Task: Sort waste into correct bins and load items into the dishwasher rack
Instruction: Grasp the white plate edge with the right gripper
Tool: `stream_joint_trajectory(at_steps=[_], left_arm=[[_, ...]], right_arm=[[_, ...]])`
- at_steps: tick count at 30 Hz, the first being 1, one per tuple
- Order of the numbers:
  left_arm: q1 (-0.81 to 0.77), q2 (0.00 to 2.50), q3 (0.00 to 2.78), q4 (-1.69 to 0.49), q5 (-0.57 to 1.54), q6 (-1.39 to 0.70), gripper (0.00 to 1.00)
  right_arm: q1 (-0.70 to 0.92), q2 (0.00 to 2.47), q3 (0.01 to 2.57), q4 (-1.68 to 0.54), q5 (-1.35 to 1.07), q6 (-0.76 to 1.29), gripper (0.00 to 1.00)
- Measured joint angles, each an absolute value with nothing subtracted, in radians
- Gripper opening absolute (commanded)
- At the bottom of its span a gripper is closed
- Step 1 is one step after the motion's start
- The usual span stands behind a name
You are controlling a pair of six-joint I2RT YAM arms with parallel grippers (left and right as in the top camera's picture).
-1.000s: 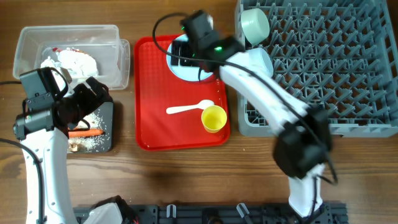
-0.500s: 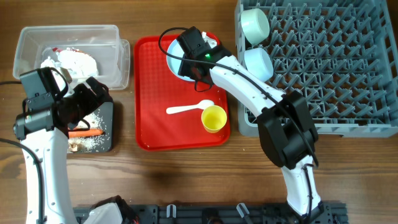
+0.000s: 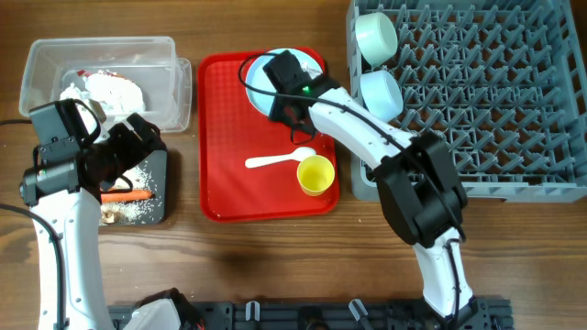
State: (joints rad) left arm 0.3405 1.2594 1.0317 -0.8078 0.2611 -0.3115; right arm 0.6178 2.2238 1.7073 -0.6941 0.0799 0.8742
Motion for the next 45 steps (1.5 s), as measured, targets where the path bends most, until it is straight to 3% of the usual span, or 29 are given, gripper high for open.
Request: stream_joint_trajectory(at_steps=[3,7,14,22,25,29,34,37,40,43,45], left_arm=[[0.34,1.259,1.032,-0.807,0.261,-0.311,1.0],[0.34,1.259,1.032,-0.808,0.261,-0.311,1.0],[0.34,1.259,1.032,-0.808,0.261,-0.311,1.0],[0.34,1.259,1.032,-0.807,0.261,-0.311,1.0],[0.34,1.259,1.032,-0.808,0.261,-0.311,1.0],[0.34,1.259,1.032,-0.808,0.261,-0.311,1.0],[0.34,1.259,1.032,-0.807,0.261,-0.311,1.0],[0.34,1.259,1.032,-0.807,0.261,-0.311,1.0],[0.34,1.259,1.032,-0.807,0.261,-0.311,1.0],[0.34,1.26,1.032,-0.807,0.261,-0.311,1.0],[0.34,1.259,1.032,-0.807,0.261,-0.311,1.0]], right_arm=[[0.618,2.236,1.701,-0.678,0.08,0.882,0.52],[0.618,2.237,1.701,-0.67,0.08,0.891,0.28],[0.617,2.242,1.701,-0.669,0.08,0.859,0.28],[0.617,2.243,1.701,-0.653,0.066,0.768,0.38],[0.617,2.243,1.701,-0.639,0.037,0.701,0.29],[0.616,2.243,1.701,-0.637,0.022,0.66,0.04],[0.617,2.244,1.701,-0.637,0.004,0.645,0.05],[0.617,2.244,1.701,-0.638,0.001,0.645,0.14],[0.617,2.252,1.701,-0.638,0.001,0.648,0.15],[0.617,2.27,1.701,-0.625,-0.01,0.65,0.15],[0.617,2.27,1.701,-0.619,-0.015,0.65,0.08]])
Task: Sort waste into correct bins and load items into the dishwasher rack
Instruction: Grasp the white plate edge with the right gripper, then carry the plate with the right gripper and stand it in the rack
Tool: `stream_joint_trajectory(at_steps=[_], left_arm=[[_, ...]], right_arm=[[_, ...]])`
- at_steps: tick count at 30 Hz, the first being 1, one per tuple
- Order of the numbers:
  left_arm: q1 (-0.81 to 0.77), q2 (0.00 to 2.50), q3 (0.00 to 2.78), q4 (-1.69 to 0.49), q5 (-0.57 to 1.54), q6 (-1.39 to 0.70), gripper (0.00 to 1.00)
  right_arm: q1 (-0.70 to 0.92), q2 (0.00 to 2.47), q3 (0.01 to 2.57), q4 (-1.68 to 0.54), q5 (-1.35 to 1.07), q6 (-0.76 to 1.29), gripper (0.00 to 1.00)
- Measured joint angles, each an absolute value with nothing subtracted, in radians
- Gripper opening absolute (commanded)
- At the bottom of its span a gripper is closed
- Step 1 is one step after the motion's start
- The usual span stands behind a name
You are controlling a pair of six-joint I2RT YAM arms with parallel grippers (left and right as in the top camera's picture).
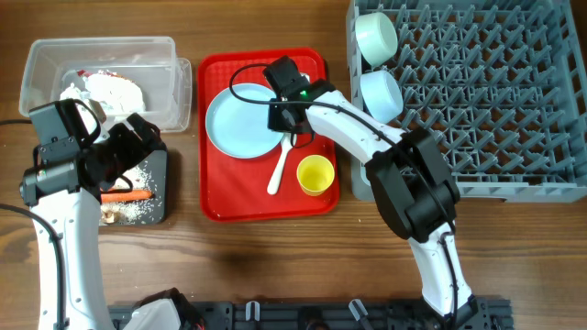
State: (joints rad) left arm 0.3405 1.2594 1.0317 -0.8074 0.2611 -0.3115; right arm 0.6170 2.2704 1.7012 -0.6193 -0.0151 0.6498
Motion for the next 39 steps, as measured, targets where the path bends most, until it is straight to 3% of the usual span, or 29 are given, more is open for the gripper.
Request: stream_joint_trajectory(at_steps=[10,18,26,32,39], left_arm=[[0.34,1.259,1.032,-0.808,0.261,-0.311,1.0],[0.34,1.259,1.032,-0.807,0.261,-0.311,1.0],[0.34,1.259,1.032,-0.808,0.261,-0.311,1.0],[0.34,1.259,1.032,-0.808,0.261,-0.311,1.0],[0.34,1.259,1.032,-0.807,0.261,-0.311,1.0]], right_arm=[[0.611,2.27,1.709,-0.615,-0.039,0.651,0.04],[0.557,2.159,1.737,-0.657,-0.043,0.446,0.04],[0.478,1.756,1.77,-0.62,0.444,0.311,0.04],[0.424,1.707,1.777,-0.611,0.986,0.107,0.04],[0.309,1.73,1.777,-0.668,1.108,-0.026,0.04]])
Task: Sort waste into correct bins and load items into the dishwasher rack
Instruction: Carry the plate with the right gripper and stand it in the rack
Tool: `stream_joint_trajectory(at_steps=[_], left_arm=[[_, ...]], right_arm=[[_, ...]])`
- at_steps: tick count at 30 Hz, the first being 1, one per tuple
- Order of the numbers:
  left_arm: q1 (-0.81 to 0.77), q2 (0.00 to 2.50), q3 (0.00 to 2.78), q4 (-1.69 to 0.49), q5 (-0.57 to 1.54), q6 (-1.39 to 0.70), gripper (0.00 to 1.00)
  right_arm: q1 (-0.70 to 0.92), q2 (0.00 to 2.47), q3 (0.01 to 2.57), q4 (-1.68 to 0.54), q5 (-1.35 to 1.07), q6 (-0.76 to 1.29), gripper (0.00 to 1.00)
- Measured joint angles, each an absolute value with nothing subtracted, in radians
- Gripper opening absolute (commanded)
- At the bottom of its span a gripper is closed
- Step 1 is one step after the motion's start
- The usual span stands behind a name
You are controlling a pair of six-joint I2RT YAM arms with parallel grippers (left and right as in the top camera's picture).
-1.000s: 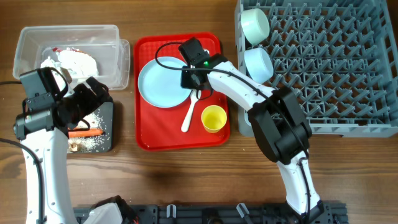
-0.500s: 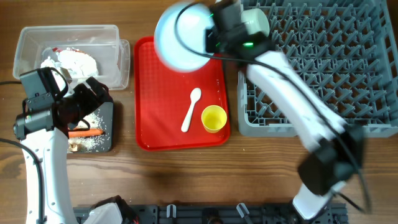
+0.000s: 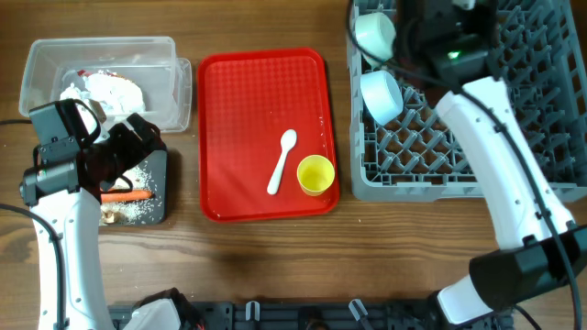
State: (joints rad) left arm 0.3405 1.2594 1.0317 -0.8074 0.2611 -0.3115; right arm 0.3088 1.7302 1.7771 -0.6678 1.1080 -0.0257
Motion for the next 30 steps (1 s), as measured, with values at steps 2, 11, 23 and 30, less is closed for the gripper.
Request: stream_joint_trajectory(at_steps=[2,11,23,30], left_arm=[[0.34,1.259,1.032,-0.808,0.261,-0.311,1.0],[0.34,1.259,1.032,-0.808,0.261,-0.311,1.0],[0.34,1.259,1.032,-0.808,0.261,-0.311,1.0],[0.34,1.259,1.032,-0.807,0.261,-0.311,1.0]], right_arm=[[0.28,1.746,1.777,-0.67,1.103,-0.088,0.04],[0.25,1.847,1.777,-0.696,1.065,-0.227,0.04],[0.236,2.043,1.776,-0.706,1.021,-0.237,1.0],[0.236,2.043,1.775,-0.749,0.994,-0.104,1.0]])
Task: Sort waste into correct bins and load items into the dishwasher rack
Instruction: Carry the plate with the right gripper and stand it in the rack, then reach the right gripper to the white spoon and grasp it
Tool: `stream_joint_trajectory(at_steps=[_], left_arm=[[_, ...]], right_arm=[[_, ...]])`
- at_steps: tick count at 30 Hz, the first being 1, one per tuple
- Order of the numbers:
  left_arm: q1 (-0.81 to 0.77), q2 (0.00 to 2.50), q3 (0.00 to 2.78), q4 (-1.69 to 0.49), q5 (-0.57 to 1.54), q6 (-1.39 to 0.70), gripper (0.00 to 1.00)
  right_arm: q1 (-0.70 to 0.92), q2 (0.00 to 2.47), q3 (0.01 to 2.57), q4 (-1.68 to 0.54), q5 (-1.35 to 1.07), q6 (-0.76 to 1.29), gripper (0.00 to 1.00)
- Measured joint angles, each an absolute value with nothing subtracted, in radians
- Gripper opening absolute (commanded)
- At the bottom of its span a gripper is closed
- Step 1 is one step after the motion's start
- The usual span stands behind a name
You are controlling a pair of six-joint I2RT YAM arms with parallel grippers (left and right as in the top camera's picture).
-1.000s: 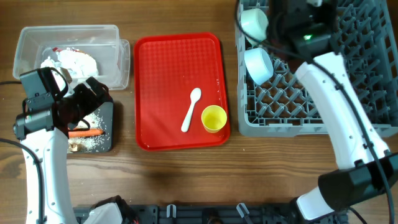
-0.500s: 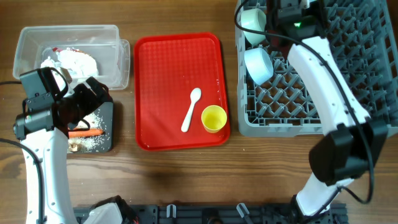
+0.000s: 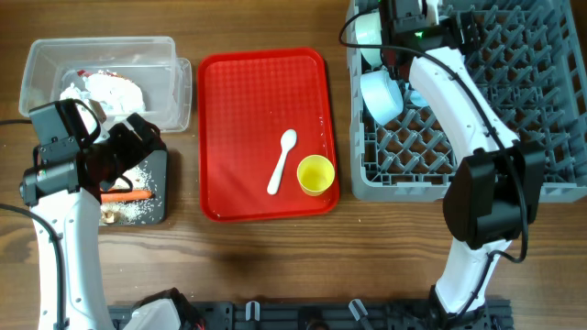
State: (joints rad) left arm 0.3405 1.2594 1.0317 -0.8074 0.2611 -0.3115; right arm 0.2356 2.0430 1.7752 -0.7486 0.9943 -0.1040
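Observation:
The red tray (image 3: 238,101) holds a white spoon (image 3: 281,161) and a yellow cup (image 3: 315,174). Two light-blue bowls (image 3: 374,32) (image 3: 381,96) stand in the grey dishwasher rack (image 3: 514,110) at its left end. My right gripper (image 3: 404,41) is over the rack's back left corner, by the bowls; its wrist hides the fingers. A light-blue sliver (image 3: 415,92) shows beside the lower bowl, perhaps the plate on edge. My left gripper (image 3: 136,147) hovers over the black bin (image 3: 151,206) of food scraps, its jaws not clearly seen.
A clear plastic bin (image 3: 101,55) with crumpled paper waste stands at the back left. An orange carrot piece (image 3: 127,195) and crumbs lie in the black bin. The rack fills the right side of the wooden table.
My right wrist has shifted left over the rack toward the two bowls, and the arm now bends nearer the rack's front edge. Tray contents and the left arm are unchanged.
My right gripper was at a light-blue plate at the tray's back. Then the plate lay further left on the tray and the spoon had turned. Later the plate was gone from the tray and the arm was over the rack, where it stays.

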Motion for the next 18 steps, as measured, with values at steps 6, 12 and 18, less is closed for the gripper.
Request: stream_joint_trajectory(at_steps=[6,12,18], left_arm=[[0.34,1.259,1.032,-0.808,0.261,-0.311,1.0],[0.34,1.259,1.032,-0.807,0.261,-0.311,1.0],[0.34,1.259,1.032,-0.807,0.261,-0.311,1.0]], right_arm=[[0.245,1.89,1.774,-0.846,0.756,0.018,1.0],[0.269,1.653,1.774,-0.964,0.064,0.102,1.0],[0.274,1.643,1.774,-1.037,-0.375,0.156,0.94]])
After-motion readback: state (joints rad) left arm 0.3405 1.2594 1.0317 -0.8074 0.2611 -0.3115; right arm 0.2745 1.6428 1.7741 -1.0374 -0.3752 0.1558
